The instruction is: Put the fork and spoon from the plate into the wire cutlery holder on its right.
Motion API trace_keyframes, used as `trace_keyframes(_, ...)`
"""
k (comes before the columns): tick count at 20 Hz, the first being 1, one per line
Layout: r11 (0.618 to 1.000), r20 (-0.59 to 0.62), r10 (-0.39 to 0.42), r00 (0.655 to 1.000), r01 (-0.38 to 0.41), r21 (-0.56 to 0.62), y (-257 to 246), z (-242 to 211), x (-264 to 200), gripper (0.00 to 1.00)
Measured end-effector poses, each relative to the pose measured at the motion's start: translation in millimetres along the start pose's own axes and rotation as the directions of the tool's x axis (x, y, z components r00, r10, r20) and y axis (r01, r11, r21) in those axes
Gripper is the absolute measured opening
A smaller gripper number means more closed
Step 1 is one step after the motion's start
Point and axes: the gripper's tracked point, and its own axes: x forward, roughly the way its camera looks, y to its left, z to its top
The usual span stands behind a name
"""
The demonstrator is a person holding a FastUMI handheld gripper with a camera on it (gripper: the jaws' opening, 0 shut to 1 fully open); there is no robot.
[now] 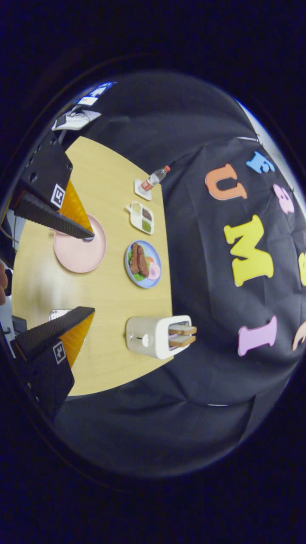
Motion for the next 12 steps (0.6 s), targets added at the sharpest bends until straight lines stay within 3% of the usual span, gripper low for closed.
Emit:
trace_keyframes(5,1.0,0.067,-0.007,0.998,0.009,-0.029,59.1,-39.3,20.7,0.97)
trace_keyframes(12,0.997,0.008,-0.029,1.0,0.029,-0.07,98.0,-110.1,82.6,0.97)
